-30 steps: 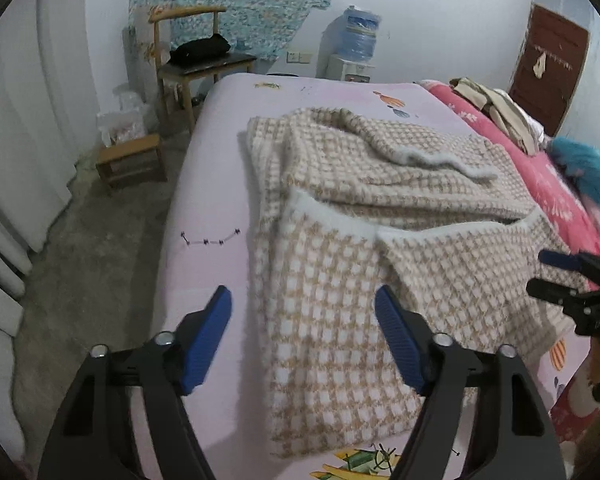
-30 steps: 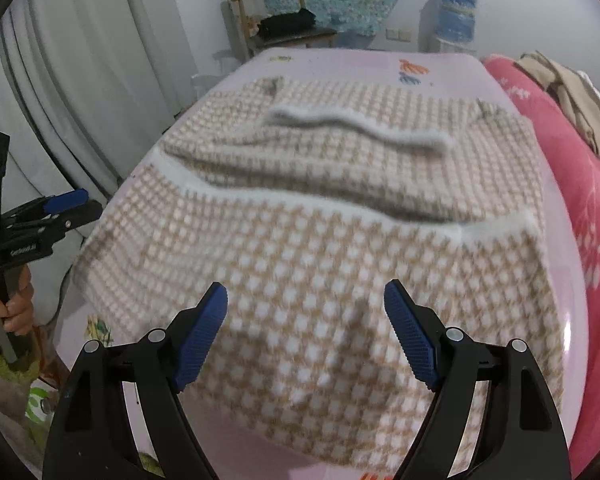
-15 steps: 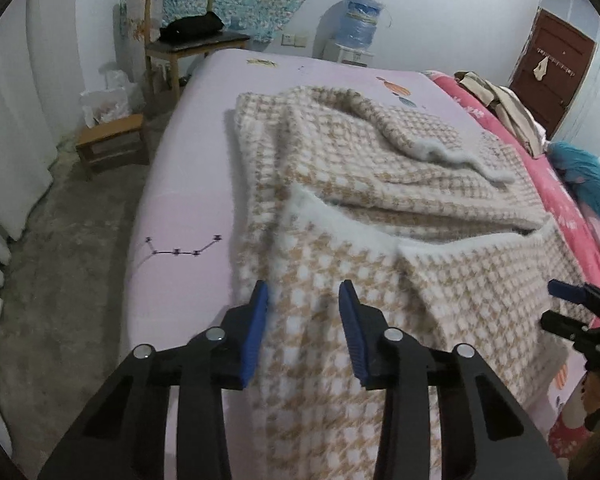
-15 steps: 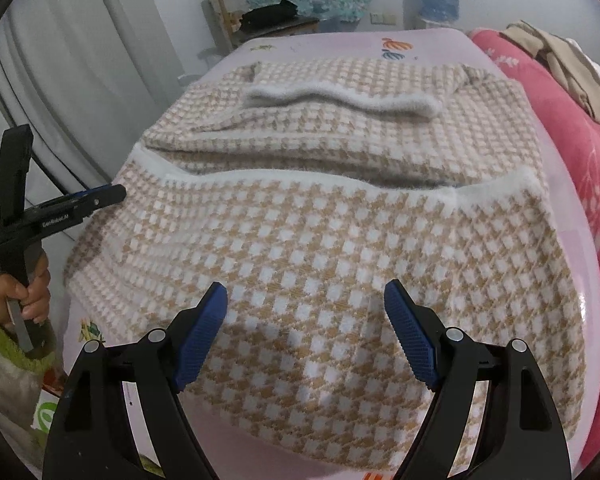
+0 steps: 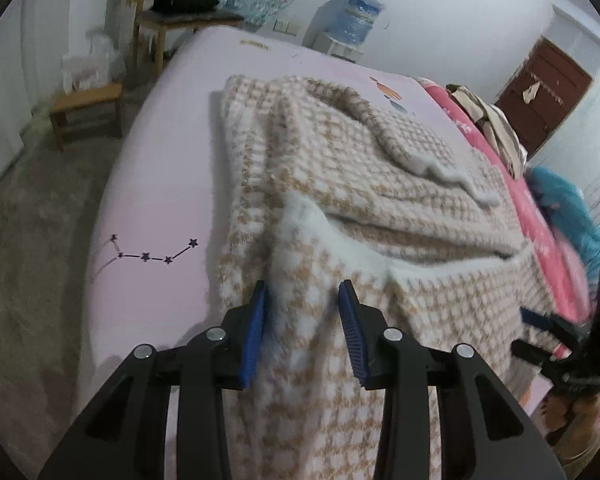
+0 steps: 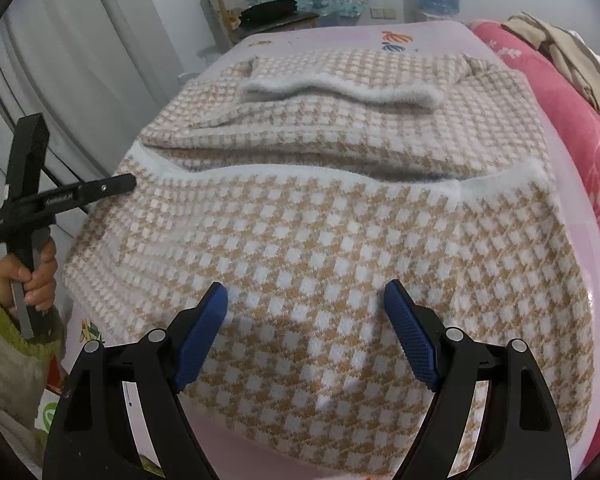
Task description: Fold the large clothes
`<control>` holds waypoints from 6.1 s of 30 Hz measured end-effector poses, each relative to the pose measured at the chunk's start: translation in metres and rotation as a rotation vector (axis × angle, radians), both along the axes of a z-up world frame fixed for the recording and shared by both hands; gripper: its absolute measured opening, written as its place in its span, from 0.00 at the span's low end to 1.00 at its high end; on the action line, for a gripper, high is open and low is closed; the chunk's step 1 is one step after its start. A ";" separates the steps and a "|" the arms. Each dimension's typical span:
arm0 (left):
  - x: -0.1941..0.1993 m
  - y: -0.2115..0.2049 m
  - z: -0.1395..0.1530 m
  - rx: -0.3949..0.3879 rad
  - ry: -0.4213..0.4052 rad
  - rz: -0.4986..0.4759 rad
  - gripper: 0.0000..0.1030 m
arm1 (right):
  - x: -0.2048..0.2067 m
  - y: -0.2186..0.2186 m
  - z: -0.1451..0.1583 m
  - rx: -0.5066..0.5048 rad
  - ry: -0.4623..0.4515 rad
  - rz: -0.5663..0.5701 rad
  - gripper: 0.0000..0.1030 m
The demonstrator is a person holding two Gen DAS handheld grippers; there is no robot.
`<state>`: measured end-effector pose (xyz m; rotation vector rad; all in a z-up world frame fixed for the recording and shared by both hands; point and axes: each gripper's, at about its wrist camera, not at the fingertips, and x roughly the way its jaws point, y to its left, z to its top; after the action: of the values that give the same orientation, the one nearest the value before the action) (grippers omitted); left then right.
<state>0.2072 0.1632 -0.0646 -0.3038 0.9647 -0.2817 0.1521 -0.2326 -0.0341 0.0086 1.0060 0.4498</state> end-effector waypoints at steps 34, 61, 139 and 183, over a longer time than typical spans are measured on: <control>-0.014 -0.054 0.003 0.383 -0.017 -0.041 0.35 | -0.010 -0.024 0.014 0.022 -0.051 -0.067 0.75; -0.015 -0.070 0.004 0.495 -0.020 -0.028 0.35 | 0.040 -0.166 0.022 0.236 -0.034 -0.270 0.51; -0.087 -0.040 0.077 0.365 -0.352 0.006 0.09 | -0.020 -0.133 0.083 0.091 -0.228 -0.216 0.05; 0.178 0.064 0.058 -0.130 -0.015 0.273 0.30 | 0.245 -0.218 0.042 0.315 -0.029 -0.442 0.58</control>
<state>0.3850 0.2267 -0.0068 -0.5460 0.8804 -0.0969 0.3971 -0.4504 0.0076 0.4966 0.8649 0.1973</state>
